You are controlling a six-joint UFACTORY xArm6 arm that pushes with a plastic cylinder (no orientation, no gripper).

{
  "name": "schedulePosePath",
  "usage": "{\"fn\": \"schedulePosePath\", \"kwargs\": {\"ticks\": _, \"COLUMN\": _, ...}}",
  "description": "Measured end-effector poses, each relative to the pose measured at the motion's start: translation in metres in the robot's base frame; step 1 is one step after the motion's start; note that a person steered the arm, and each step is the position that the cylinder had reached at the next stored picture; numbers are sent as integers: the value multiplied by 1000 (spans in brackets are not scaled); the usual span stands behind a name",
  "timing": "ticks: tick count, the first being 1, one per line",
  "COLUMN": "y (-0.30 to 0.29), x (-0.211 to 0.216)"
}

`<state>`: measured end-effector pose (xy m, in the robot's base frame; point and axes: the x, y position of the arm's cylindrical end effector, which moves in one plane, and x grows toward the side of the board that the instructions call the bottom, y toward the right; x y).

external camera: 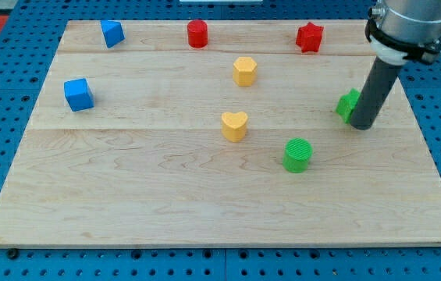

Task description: Push the yellow hexagon towards the bottom left of the board

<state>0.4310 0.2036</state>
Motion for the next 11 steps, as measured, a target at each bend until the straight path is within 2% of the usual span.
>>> {"fn": "schedulePosePath", "kwargs": {"ticks": 1, "y": 0, "x": -18}}
{"fn": "schedulePosePath", "kwargs": {"ticks": 3, "y": -45, "x": 1}}
{"fn": "schedulePosePath", "kwargs": {"ticks": 4, "y": -100, "x": -18}}
{"fn": "schedulePosePath", "kwargs": {"ticks": 5, "y": -121, "x": -60}}
{"fn": "schedulePosePath", "kwargs": {"ticks": 6, "y": -88, "x": -106}}
{"fn": "schedulePosePath", "kwargs": {"ticks": 7, "y": -135, "x": -123}}
{"fn": "schedulePosePath", "kwargs": {"ticks": 8, "y": -234, "x": -97}}
{"fn": "schedulePosePath", "kwargs": {"ticks": 9, "y": -281, "x": -42}}
{"fn": "schedulePosePath", "kwargs": {"ticks": 10, "y": -337, "x": -21}}
{"fn": "schedulePosePath", "kwargs": {"ticks": 11, "y": -342, "x": -29}}
